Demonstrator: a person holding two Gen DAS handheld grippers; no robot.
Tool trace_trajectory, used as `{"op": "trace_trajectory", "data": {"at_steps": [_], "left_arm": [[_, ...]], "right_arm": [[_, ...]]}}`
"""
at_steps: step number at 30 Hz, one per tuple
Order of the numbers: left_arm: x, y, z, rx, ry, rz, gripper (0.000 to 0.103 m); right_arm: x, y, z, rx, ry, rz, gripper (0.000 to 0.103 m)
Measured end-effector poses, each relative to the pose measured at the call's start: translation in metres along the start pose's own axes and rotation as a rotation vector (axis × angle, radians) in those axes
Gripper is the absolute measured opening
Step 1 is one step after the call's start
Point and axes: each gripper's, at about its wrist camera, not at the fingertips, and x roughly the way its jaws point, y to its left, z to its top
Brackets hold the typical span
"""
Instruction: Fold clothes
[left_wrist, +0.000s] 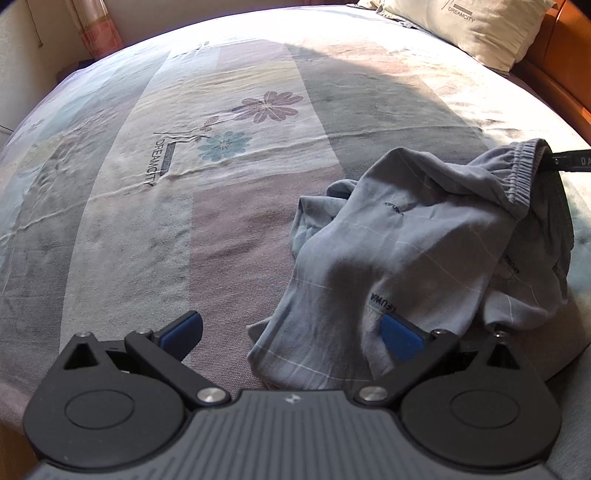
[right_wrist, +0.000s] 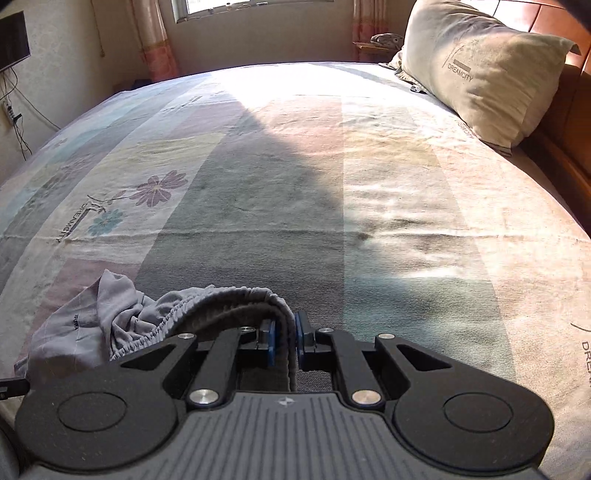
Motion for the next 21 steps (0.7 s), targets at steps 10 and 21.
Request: {"op": "trace_trajectory", "data": {"at_steps": [10,21], "left_arm": [[0.011,-0.029,0.011,0.048,-0.012,-0.034,0.102],[0.004,-0.021,0.01,0.016,-0.034,-0.051,0.102]], "right_arm": [[0.01,-0.063,-0.023,0.102,0.082,-0.102,0.025],[-0.035,-0.012,-0.035,-0.173,0.056,-0.209,0.054]]}}
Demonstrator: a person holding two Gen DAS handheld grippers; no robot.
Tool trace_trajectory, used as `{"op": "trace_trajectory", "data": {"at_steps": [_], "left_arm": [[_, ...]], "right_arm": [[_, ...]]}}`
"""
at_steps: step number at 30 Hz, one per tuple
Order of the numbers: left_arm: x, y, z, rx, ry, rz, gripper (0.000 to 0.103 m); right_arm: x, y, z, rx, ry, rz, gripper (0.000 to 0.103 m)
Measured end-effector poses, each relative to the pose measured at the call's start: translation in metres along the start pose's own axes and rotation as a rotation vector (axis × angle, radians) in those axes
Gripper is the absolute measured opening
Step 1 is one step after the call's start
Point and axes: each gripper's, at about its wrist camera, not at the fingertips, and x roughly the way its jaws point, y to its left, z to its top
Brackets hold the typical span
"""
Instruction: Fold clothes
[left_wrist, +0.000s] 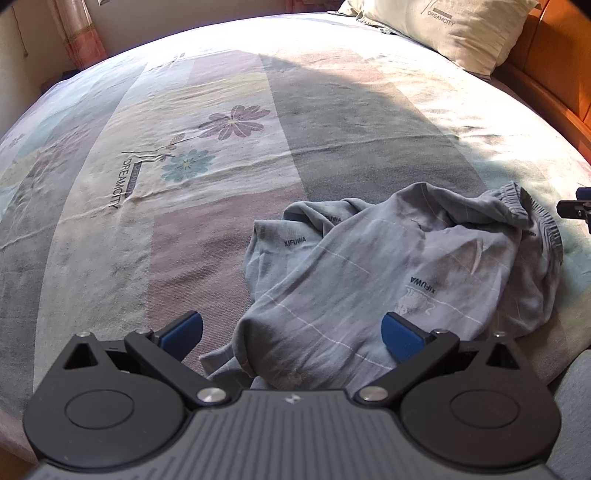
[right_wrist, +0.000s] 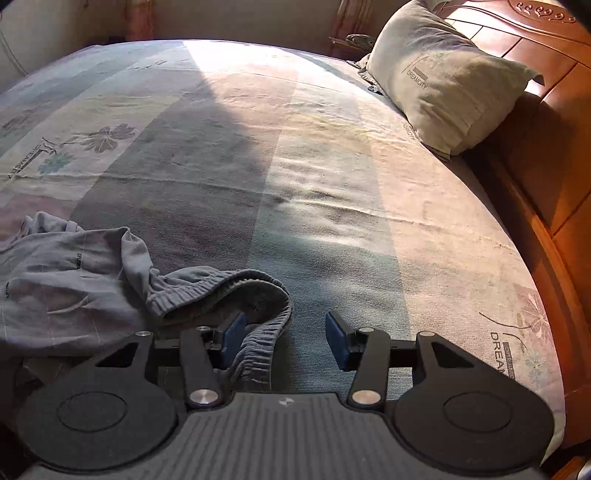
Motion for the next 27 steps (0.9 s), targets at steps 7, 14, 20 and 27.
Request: {"op": "trace_trajectory", "data": {"at_steps": [7,14,20,27], "left_arm": [[-0.005,0.003,-0.006,0.01,-0.02,-0.012,0.102],[-0.004,0.014,-0.011,-0.009,-0.011,-0.001,0.102],[-0.001,0.023,-0.01,-0.033,-0.024,-0.005,0.102],[0.003,0.028,-0.006,-0.044,-0.038,-0.013,0.102]], "right_arm": [[-0.001,0.045,0.013,-0.145,-0.074,0.184,0.053],[0.054,0.101,0.031,-0.415,-0.019,0.2,0.05],[0.079,0.093,0.064,-0.452,0.035,0.23,0.01],[0.115,0.063,0.133,-0.349,-0.016,0.181,0.009]]}}
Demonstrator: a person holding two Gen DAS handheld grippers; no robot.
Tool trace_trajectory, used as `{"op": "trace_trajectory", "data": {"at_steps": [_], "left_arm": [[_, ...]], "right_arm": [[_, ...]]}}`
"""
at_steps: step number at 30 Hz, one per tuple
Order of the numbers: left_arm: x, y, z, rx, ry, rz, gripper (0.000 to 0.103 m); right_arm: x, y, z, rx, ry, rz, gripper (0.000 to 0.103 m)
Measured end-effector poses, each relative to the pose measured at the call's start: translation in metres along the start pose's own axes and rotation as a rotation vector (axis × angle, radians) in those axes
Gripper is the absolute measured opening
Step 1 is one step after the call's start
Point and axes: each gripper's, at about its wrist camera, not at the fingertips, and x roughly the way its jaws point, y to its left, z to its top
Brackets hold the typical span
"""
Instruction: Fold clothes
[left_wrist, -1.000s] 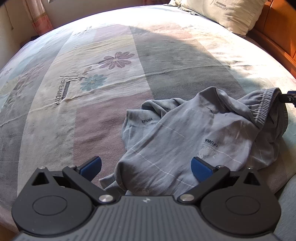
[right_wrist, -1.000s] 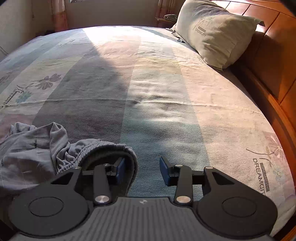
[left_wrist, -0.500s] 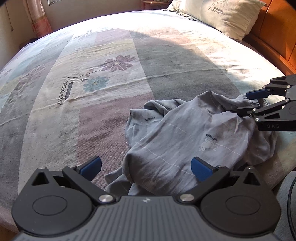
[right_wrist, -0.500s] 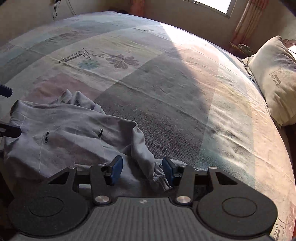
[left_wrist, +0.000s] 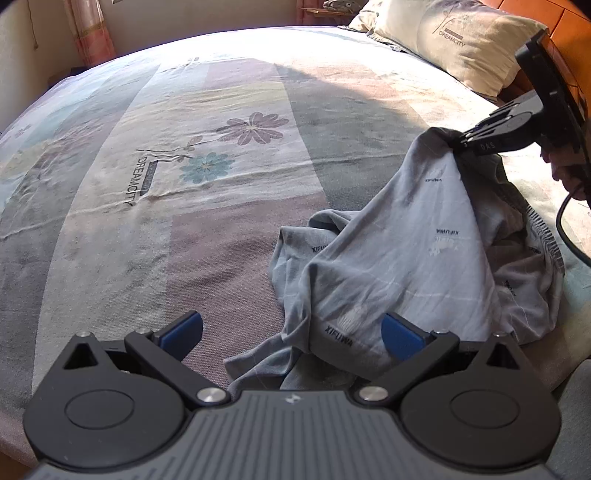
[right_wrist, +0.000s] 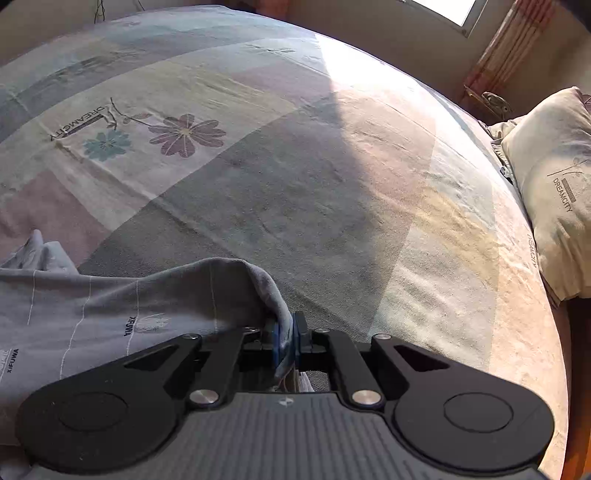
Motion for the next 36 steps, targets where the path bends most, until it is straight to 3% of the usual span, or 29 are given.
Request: {"op": "trace_trajectory", "data": {"at_steps": [6,13,18,21,28,32,36], "left_arm": [[0.005,0.005,0.0,-0.006,0.0,0.02,0.102],[0.007,0.009,0.0,-0.026,-0.004,0.027,0.102],[0.0,0.007,-0.005,-0.017,-0.027,-0.017,0.102],[-0.004,0.004,-0.008,-0.021,-0.035,-0.054,0.102],[-0.02,-0.012,-0.015,0.007,-0.053,-0.103,0.102],[-0.03,-0.023,-0.02,0.021,-0.071,-0.149,0.102],[-0.037,-0.025,-0.027,-0.011,-0.098,-0.219,0.102]], "right_arm": [[0.051,-0.041,0.031,0.11,0.014,-0.044,0.009],[0.094,-0.062,0.032,0.242,0.059,-0.038,0.011],[0.044,-0.075,0.01,0.366,-0.002,0.01,0.028],[-0.003,-0.083,-0.025,0.482,-0.039,0.061,0.031],[-0.08,-0.072,-0.16,0.886,-0.064,0.213,0.034],[-0.084,-0.049,-0.22,1.094,-0.078,0.288,0.036],[-0.063,-0.031,-0.233,1.162,-0.08,0.308,0.036]]}}
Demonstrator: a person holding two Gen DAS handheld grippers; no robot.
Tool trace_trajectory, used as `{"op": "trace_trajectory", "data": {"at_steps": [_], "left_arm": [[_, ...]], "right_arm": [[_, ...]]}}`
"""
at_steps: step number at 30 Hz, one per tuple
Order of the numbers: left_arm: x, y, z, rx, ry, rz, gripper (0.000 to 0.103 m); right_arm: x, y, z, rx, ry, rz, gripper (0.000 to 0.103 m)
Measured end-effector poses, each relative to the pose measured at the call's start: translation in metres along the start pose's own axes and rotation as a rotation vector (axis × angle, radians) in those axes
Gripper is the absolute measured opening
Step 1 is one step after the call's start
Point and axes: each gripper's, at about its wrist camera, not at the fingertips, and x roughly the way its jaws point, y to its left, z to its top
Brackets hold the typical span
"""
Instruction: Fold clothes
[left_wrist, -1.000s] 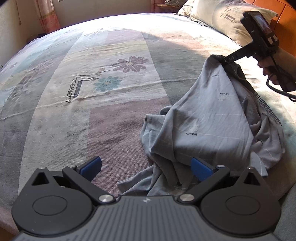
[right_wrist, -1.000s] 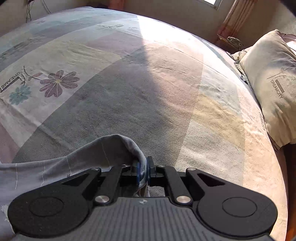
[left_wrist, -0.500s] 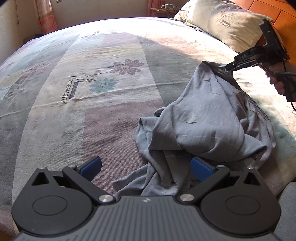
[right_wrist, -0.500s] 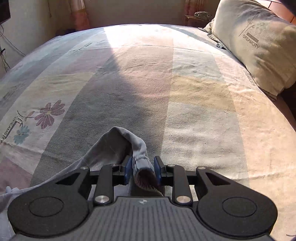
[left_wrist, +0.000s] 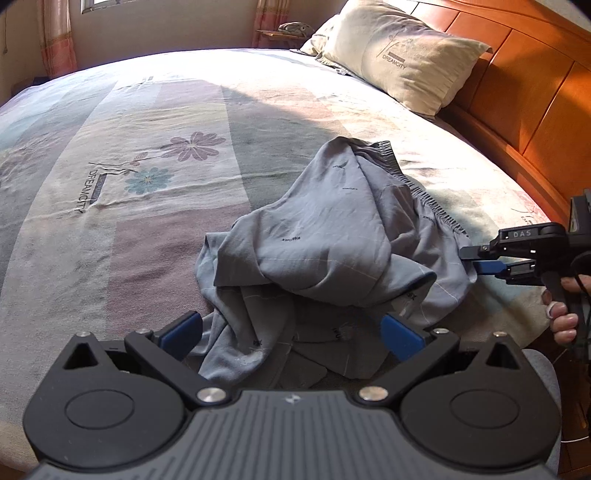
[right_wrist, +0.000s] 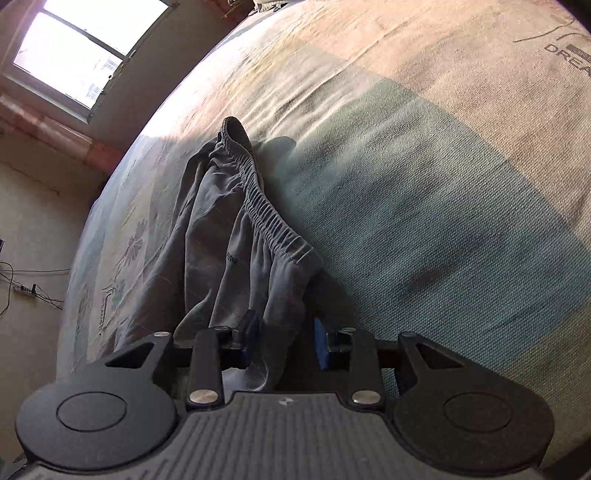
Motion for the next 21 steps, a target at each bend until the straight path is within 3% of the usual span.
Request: {"op": "trace_trajectory", "data": {"at_steps": [3,4,5,8,12,18,21], "left_arm": [[-0.006,0.007,-0.005,-0.056,-0.034,-0.055,0.102],[-0.006,0.009,-0.007,-0.069,-0.042,-0.067,0.102],[-0.007,0.012,-0.008,-0.081,-0.049,-0.077,0.102],[-0.007,0.017,-0.012,-0.084,-0.072,-0.079,0.102],[-0.006,0.019,-0.015,-0.01,-0.087,-0.049,0.102],[0.001,0.024,-0.017,0.035,-0.041,-0.083,0.102],[0.003,0.026,-0.018,0.055,-0.016,-0.071,0.102]], "right_arm": [[0.011,0.01,-0.002,-0.046,-0.04,-0.003,0.031],[0.013,0.014,-0.002,-0.062,-0.048,-0.014,0.024],[0.013,0.019,-0.003,-0.088,-0.054,-0.033,0.005],[0.002,0.027,-0.014,-0.14,-0.067,-0.054,0.005],[-0.027,0.03,-0.028,-0.178,-0.084,-0.09,0.005],[-0.045,0.023,-0.049,-0.227,-0.067,-0.217,0.006],[-0.049,0.022,-0.053,-0.222,-0.074,-0.236,0.011]]}}
